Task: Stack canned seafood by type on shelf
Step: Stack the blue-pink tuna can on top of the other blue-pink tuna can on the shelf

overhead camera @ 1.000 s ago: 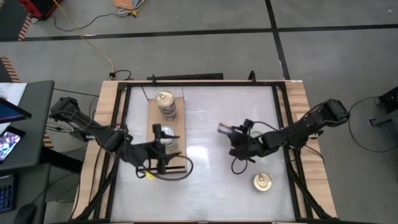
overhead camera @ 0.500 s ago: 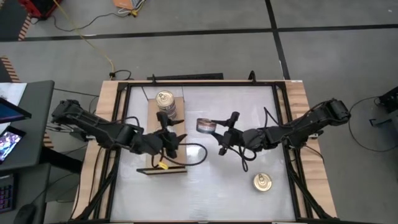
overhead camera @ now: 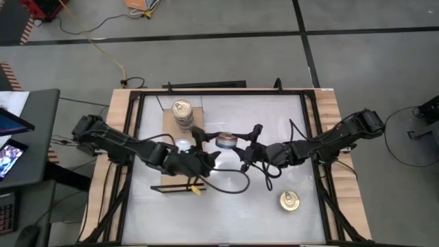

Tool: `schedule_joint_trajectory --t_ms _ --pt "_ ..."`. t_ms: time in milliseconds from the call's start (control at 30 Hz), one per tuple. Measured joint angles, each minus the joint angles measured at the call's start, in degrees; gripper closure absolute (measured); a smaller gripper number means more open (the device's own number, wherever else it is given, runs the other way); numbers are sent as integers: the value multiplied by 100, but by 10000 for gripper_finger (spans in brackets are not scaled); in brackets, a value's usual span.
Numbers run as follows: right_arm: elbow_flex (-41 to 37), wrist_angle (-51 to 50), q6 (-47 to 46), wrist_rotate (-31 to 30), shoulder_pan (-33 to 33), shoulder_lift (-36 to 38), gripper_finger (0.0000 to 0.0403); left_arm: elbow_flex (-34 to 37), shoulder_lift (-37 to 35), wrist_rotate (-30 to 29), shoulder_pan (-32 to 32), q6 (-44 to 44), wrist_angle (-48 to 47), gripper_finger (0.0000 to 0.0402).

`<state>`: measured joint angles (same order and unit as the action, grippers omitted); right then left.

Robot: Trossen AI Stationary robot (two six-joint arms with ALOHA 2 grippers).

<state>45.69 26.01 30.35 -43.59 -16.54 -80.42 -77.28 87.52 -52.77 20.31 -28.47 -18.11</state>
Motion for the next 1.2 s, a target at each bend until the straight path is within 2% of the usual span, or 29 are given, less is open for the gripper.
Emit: schedule_joint_trajectory --t_ms 267,467,567,733,800,933,1067,1200 --pt "0 9 278 -5 -178 -4 181 -1180 711 270 -249 189 -1317 66" --pt "0 51 450 0 -274 -4 180 -1554 931 842 -451 588 -1992 80" --pt "0 58 462 0 -292 -4 180 -1556 925 904 -459 474 -1992 109" --pt "2 170 317 -13 -288 -4 173 -1556 915 907 -454 348 -2007 196" --pt "2 295 137 -24 -290 -9 165 -1558 896 933 -459 366 -1989 215" --pt "2 375 -192 36 -248 -9 134 -1560 901 916 -456 299 -2007 215" --pt "9 383 -168 41 -266 -9 96 -1558 832 856 -417 94 -2253 215" --pt "10 386 84 10 -344 29 65 -1556 461 582 -400 121 -2792 215"
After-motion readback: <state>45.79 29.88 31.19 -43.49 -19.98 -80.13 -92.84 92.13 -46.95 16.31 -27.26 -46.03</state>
